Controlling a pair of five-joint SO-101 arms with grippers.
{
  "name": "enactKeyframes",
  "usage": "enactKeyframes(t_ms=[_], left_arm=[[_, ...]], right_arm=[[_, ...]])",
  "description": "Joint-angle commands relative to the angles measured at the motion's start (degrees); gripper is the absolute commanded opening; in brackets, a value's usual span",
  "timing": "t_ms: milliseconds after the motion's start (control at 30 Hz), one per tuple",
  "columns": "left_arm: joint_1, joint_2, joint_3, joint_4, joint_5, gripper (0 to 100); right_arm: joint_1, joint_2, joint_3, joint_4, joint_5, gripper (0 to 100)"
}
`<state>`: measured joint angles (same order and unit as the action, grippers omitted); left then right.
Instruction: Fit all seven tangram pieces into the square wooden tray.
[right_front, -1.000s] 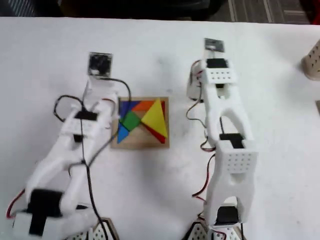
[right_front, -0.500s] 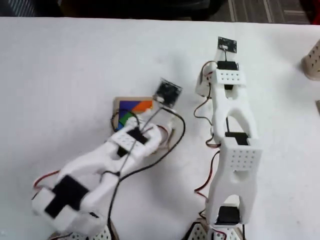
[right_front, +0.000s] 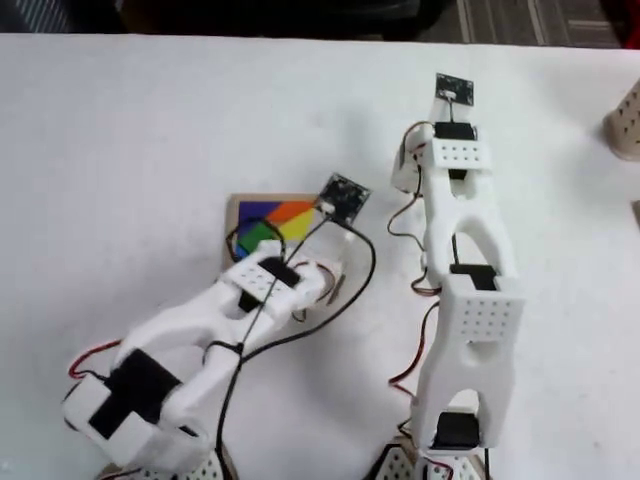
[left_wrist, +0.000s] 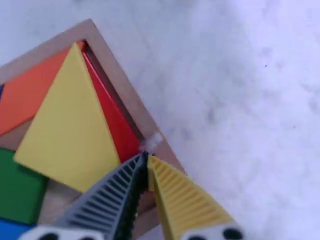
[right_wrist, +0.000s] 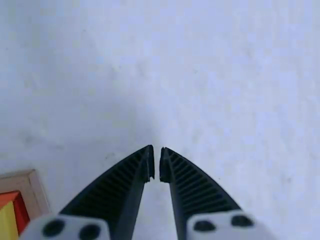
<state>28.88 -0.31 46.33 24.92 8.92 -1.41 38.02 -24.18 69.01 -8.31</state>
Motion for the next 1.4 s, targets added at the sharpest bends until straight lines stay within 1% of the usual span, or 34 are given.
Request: enactKeyframes(t_ms=[0, 100, 200, 300, 400, 533, 733, 833, 1067, 1167, 1367], left_arm=[[-2.3, -2.1, -1.8, 3.4, 0.3, 2], [-2.8, -2.5, -1.8, 5.3, 0.3, 2], [-2.8, -5.7, -1.0, 6.0, 0.3, 2], [-2.9, -10.0, 2.0, 4.7, 0.3, 2], [-4.5, -12.7, 5.3, 2.4, 0.3, 2], [-6.8, -12.8, 7.6, 0.4, 0.3, 2], [-7.7, -12.9, 8.6, 0.5, 0.3, 2], [-10.0, -13.3, 9.1, 0.6, 0.3, 2], [-18.3, -13.4, 6.9, 0.5, 0.6, 2], [-18.3, -13.5, 6.7, 0.5, 0.6, 2], [-14.8, -13.5, 6.2, 0.3, 0.5, 2]], right_arm=[[0.7, -1.1, -3.0, -0.8, 0.8, 2.4], [0.5, -1.1, -2.9, -0.8, 0.8, 2.4], [0.4, -0.9, -2.9, -0.8, 0.8, 2.4], [0.4, 0.1, -3.3, -0.8, 0.9, 2.4], [0.4, 0.4, -3.4, -0.8, 0.9, 2.4], [0.3, 0.5, -3.4, -0.8, 0.9, 2.4], [0.3, 0.5, -3.1, -0.8, 0.9, 2.4], [0.3, 0.6, -3.1, -0.3, 0.9, 2.4], [0.2, 0.6, -3.1, 0.0, 0.9, 2.4], [0.2, 0.6, -3.1, 0.0, 0.9, 2.4], [0.2, 0.6, -3.2, 0.0, 0.9, 2.4]])
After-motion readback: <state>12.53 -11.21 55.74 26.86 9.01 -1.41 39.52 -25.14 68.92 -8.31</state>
